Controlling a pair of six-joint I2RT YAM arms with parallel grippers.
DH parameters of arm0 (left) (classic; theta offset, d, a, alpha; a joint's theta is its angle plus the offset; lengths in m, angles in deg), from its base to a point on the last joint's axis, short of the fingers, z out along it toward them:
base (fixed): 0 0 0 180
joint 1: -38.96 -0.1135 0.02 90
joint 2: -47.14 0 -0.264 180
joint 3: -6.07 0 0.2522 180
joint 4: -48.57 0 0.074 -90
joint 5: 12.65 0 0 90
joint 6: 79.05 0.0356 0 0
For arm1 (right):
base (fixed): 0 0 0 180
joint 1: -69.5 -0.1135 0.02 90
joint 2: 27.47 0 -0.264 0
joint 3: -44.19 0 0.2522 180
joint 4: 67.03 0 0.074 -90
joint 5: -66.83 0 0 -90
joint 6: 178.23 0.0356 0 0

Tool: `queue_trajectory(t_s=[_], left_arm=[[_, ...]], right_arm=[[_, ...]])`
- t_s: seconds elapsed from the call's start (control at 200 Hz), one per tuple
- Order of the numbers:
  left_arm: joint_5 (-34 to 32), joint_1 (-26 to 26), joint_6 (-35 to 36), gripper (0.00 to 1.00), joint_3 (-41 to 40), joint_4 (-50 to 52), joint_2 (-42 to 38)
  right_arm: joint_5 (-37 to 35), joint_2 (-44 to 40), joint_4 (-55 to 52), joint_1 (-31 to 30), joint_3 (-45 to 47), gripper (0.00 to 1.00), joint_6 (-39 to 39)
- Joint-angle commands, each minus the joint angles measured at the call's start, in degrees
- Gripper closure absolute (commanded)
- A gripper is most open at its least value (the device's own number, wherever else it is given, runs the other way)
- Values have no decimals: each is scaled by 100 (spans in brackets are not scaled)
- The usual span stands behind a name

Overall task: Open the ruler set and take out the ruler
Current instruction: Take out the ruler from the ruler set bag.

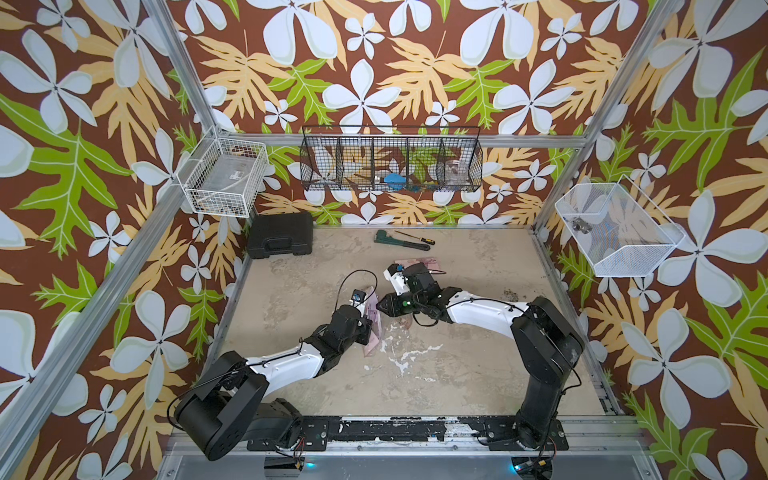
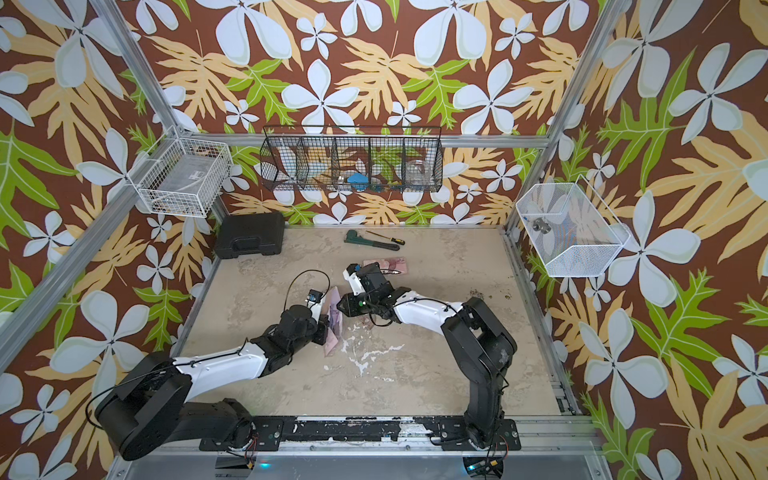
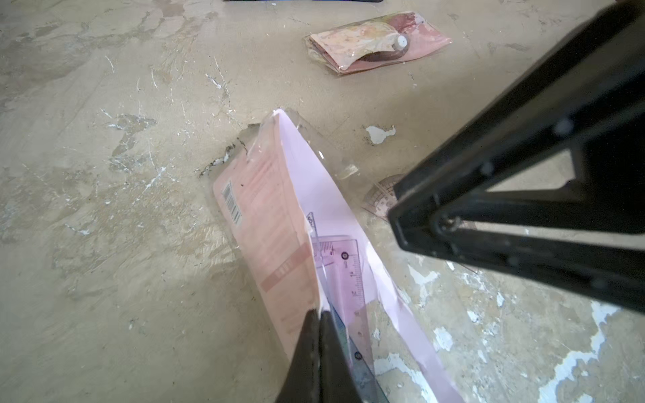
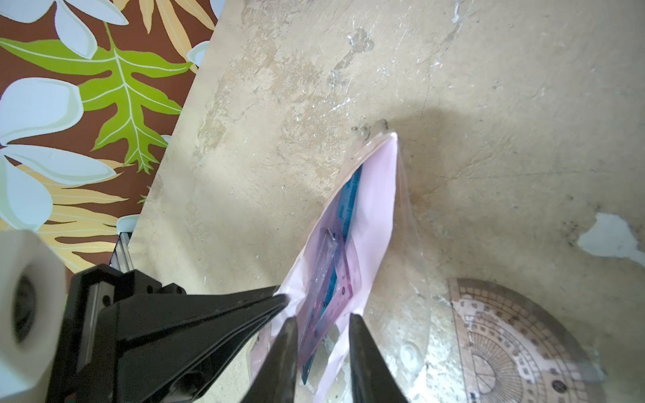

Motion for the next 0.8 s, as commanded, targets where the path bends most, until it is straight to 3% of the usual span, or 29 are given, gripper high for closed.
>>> queue_trajectory(t_s=[0.0, 0.551, 0.796], left_arm=[[6, -11, 3, 100, -5, -29, 8], [0, -11, -12, 100, -23, -29, 24], [-41, -15, -24, 100, -40, -16, 4]], right_arm=[[172, 167, -52, -65, -108, 72, -66], [280, 826, 45, -68, -333, 72, 171], [325, 778, 255, -67, -332, 87, 293]])
